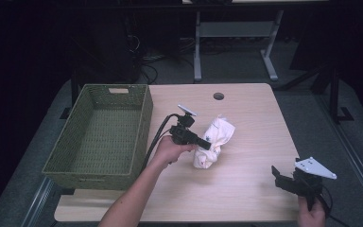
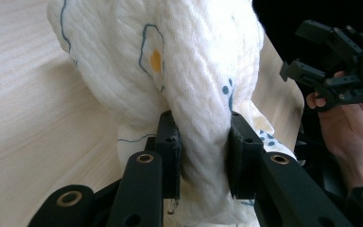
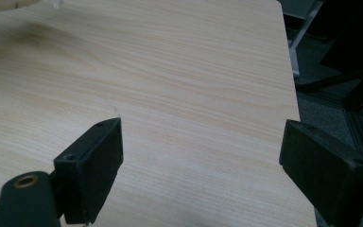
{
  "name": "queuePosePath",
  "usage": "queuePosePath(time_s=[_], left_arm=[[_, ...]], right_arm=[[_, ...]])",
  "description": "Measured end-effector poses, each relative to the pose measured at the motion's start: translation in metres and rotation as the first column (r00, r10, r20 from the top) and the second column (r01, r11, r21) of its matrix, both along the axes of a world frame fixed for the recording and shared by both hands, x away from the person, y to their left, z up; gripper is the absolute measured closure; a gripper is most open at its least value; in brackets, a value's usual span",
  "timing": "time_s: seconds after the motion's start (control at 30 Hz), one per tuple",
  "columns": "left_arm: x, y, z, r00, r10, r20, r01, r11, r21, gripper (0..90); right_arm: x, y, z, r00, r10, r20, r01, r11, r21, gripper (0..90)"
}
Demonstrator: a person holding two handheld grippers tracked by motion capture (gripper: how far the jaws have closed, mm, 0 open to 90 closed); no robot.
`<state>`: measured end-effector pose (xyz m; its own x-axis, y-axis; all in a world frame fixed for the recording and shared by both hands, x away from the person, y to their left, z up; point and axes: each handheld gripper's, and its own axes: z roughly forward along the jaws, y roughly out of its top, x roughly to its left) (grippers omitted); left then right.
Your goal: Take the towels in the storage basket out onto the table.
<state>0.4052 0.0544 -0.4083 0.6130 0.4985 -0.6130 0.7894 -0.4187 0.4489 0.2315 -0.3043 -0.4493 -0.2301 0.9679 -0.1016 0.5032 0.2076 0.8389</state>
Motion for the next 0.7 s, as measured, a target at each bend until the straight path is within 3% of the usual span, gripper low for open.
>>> queuePosePath(time_s=[0.27, 0.7], left_arm=[[0.004, -0.01, -0.012, 0.9994, 0.019, -0.029, -0.019, 0.9997, -0.016, 69.8], [0.001, -0.035, -0.028, 0.9993, 0.017, -0.034, -0.017, 0.9999, -0.003, 68.2]], right_arm=[[0.001, 0.001, -0.001, 1.0, 0.007, -0.005, -0.007, 1.0, -0.005, 13.9], [0.0, 0.001, -0.001, 1.0, 0.004, -0.007, -0.004, 1.0, 0.0, 13.9]])
